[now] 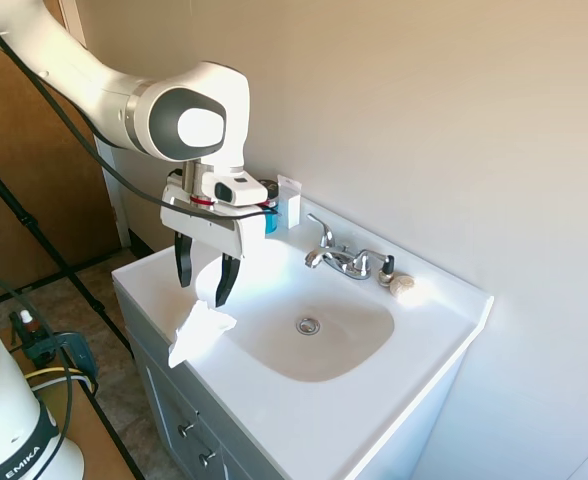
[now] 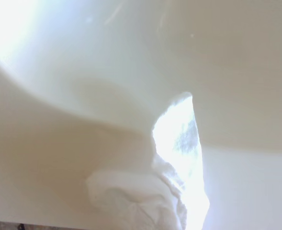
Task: Throw the tissue in the trash bin
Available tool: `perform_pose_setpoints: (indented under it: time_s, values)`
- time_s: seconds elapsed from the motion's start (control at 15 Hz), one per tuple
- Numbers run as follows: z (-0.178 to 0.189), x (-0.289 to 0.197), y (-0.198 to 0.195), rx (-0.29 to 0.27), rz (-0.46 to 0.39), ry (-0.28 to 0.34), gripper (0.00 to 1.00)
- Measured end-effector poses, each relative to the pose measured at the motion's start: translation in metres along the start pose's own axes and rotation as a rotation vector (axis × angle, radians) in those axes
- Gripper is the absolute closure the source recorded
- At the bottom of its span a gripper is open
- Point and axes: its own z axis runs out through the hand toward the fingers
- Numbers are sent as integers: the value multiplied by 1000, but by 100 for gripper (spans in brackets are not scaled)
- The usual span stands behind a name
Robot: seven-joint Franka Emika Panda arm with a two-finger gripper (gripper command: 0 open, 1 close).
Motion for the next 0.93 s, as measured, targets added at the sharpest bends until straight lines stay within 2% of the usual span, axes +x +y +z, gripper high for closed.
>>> perform_pose_setpoints:
  time_s: [0.13, 0.2, 0.93]
  values:
    - [11, -1, -8, -26, -2, -10, 0]
    - [16, 0, -11, -35, -3, -14, 100]
    - [47, 6, -30, -52, -21, -53, 100]
